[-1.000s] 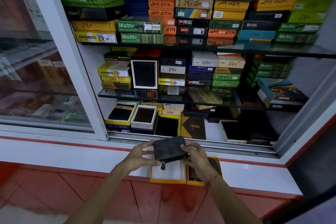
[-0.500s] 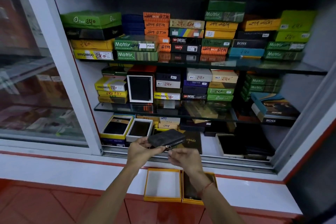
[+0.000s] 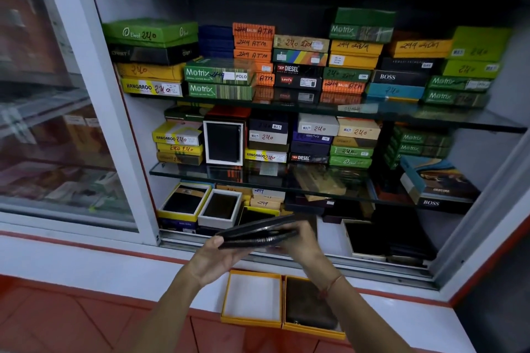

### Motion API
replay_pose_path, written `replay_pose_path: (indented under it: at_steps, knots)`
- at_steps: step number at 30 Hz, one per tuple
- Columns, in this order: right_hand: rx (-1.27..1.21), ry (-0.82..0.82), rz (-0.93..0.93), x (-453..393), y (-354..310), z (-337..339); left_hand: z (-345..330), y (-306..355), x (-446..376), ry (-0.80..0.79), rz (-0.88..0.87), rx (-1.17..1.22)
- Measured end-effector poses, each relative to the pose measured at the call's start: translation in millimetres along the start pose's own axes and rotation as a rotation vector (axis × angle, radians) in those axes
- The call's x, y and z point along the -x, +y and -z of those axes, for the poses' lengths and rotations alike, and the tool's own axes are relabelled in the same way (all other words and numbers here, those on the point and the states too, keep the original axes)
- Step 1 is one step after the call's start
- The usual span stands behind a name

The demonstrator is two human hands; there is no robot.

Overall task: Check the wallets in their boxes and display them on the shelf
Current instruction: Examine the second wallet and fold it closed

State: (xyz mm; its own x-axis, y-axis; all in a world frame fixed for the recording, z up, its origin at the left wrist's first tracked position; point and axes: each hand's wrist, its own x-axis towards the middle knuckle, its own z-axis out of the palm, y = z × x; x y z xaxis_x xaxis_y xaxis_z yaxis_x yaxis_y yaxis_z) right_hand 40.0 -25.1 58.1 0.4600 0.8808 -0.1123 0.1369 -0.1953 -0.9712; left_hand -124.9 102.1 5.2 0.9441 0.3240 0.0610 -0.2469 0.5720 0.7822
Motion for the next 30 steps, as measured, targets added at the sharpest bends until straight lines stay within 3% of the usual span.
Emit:
replay_pose_path:
  at_steps: [6, 10, 12, 14, 21, 25, 27, 30]
  knots:
    - [-0.085, -0.068, -0.047, -6, -8, -1, 2, 3, -3, -0.077, -0.109, 0.17]
    - [-0.108, -0.122, -0.011, -8, -23, 19, 15, 5, 1, 0.06, -0.172, 0.116]
    - [-0.145, -0.077, 0.018, -9, -30, 33, 18, 6, 4, 0.103, -0.18, 0.123]
    - [-0.152, -0.009, 0.035, -9, -36, 44, 20, 12, 7, 0.262, -0.133, -0.027]
    - [0.062, 0.089, 0.156, 1, -35, 24, 10, 15, -14, 0.617, -0.164, -0.379]
    - [0.298, 0.091, 0.336, 17, -28, -21, -6, 8, -23, 0.584, -0.154, -0.344]
    - [0.444, 0.201, 0.403, 20, -18, -32, -8, 5, -20, 0.566, -0.142, -0.372]
    - [0.534, 0.268, 0.309, 19, -4, -23, 0, 7, -8, 0.599, -0.109, -0.405]
